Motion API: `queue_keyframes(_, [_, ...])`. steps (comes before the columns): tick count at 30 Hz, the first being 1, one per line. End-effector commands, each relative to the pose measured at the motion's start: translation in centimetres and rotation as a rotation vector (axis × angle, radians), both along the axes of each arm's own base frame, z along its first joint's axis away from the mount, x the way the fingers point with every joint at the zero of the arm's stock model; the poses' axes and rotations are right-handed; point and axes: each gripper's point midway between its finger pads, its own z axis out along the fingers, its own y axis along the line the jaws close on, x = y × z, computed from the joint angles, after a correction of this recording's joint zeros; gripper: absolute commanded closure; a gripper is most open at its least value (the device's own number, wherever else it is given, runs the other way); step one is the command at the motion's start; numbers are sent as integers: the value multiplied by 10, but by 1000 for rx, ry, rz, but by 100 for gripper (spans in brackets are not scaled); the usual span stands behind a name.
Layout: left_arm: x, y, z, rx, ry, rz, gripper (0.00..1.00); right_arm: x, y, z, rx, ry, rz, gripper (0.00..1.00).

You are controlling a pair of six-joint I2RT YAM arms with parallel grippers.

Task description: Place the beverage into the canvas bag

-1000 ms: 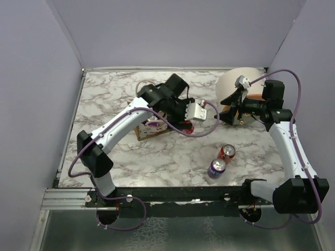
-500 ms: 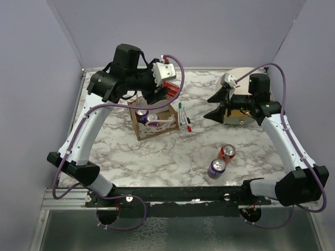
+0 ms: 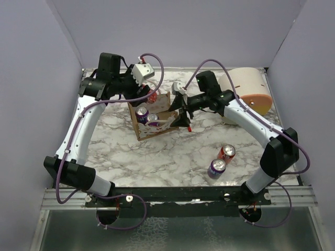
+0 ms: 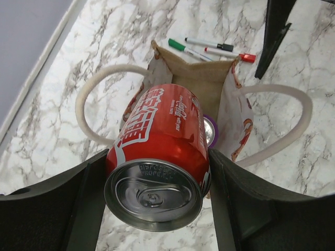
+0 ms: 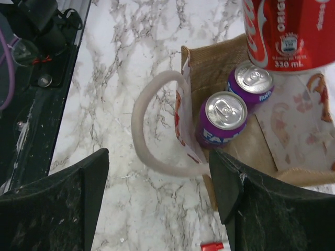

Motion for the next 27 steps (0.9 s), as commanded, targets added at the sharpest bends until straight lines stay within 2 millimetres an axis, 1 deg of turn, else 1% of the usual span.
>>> queue_keyframes(1, [6,2,24,-62,-119,4,75,-2,28,-2,-10,-24,55,26])
queue_keyframes(3, [9,2,15,-57,-105,6,75,-10,37,-7,-17,-3,87,34])
queue_keyframes(6, [19,2,4,-43,-86,16,75,-24,43,-12,-20,19,126,46])
queue_keyframes(11, [33,-2,-10,-39,-77,16,76,-40,42,-18,-15,60,159,62])
queue_keyframes(15, [41,-8,-22,-27,-60,-13,76,-45,38,-24,-18,72,160,78])
queue_keyframes(18, [49,-10,-33,4,-55,-28,76,-48,36,-25,-19,76,159,87])
queue_keyframes(20, [51,-14,-38,17,-45,-45,76,-49,35,-26,-18,72,156,92])
queue_keyframes(27, [55,-27,-55,71,-34,-77,76,-51,32,-31,-18,72,139,98])
